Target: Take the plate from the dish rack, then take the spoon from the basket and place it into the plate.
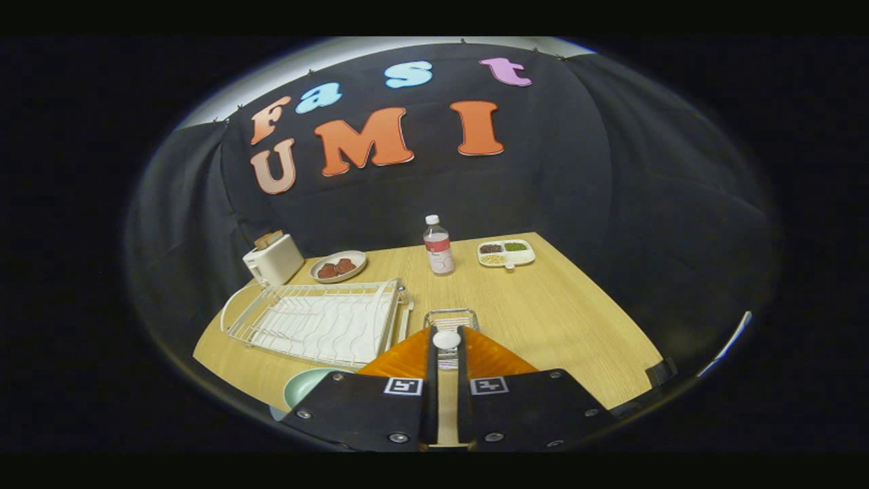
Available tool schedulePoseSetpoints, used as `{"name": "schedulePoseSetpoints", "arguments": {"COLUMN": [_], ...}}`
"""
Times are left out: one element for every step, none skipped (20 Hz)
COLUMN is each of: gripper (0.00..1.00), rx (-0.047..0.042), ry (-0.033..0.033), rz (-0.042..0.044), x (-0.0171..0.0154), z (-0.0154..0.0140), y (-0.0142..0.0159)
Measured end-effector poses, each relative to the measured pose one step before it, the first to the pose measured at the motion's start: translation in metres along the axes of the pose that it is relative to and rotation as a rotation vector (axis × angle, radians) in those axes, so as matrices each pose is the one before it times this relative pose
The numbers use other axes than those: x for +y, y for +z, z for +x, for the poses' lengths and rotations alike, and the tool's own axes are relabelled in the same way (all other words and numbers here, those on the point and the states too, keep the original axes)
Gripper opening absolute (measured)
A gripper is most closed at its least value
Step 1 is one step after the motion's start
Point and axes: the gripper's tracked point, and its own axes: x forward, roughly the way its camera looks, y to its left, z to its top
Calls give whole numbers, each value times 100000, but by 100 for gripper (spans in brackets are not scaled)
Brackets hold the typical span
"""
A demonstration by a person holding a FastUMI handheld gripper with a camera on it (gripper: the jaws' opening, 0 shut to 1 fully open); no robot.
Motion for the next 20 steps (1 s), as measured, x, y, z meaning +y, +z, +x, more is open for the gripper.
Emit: {"name": "schedulePoseSetpoints", "arguments": {"gripper": [11,11,11,11,11,11,11,11,11,11,11,11,11,11,11,11,11,11,11,11], "rx": [680,63,-801,-585,354,-464,-971,-229,20,17,751,870,1084,1184,1279,1743,1786,1473,1220,1138], "ry": [765,871,521,338,596,94,600,1161,1307,1386,1549,1100,1410,1372,2060,1837,2144,1634,1338,1389], "rz": [328,-131,-667,-531,-258,-90,-172,15,269,81,-786,-1110,-990,-248,724,1092,793,-205,-816,-740], "x": [143,180,158,77,156,102,194,307,414,450,376,412,525,515,746,756,827,658,557,549], "z": [-454,-464,-370,-349,-387,-329,-440,-493,-424,-375,-277,-132,-106,11,35,30,59,144,142,72], "y": [-266,-171,-118,-204,-365,14,154,162,-8,-98,-240,-368,-436,-414,-464,-585,-794,-531,-585,-400]}}
